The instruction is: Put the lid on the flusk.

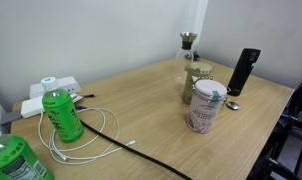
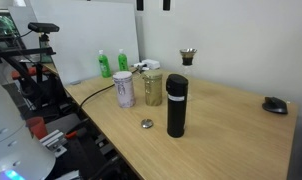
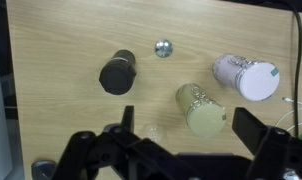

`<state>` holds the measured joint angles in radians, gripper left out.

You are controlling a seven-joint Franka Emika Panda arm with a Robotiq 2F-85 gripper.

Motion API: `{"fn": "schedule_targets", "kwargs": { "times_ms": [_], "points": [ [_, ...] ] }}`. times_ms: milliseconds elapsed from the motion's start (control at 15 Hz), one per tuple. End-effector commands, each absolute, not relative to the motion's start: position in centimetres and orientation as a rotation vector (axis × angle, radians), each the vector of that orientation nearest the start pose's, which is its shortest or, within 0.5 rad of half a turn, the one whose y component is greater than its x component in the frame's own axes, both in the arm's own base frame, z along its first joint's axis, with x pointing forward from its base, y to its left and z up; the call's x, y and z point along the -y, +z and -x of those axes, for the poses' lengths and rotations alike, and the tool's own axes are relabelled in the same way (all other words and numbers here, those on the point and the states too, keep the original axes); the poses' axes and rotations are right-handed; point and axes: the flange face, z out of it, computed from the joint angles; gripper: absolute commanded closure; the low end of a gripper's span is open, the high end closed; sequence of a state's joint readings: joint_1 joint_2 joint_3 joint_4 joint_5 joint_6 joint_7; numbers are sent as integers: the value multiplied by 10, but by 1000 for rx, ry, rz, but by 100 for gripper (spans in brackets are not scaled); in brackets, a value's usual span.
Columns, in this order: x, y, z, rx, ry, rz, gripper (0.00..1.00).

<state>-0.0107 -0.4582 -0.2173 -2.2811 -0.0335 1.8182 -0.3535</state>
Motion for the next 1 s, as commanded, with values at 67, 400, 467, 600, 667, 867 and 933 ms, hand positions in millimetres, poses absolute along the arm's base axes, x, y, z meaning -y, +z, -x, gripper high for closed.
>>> {"fn": "schedule_targets", "kwargs": {
  "times_ms": [67,400,467,600,667,867,933],
  "points": [
    [91,520,-408,231,-21,3091,0],
    [92,518,-408,217,-20,3101,0],
    [90,515,-406,207,-29,3099,0],
    [85,506,-404,188,-37,3110,0],
    [82,500,-401,172,-24,3102,0],
    [73,479,-389,147,14,3098,0],
    [71,472,-383,129,27,3093,0]
  ]
}}
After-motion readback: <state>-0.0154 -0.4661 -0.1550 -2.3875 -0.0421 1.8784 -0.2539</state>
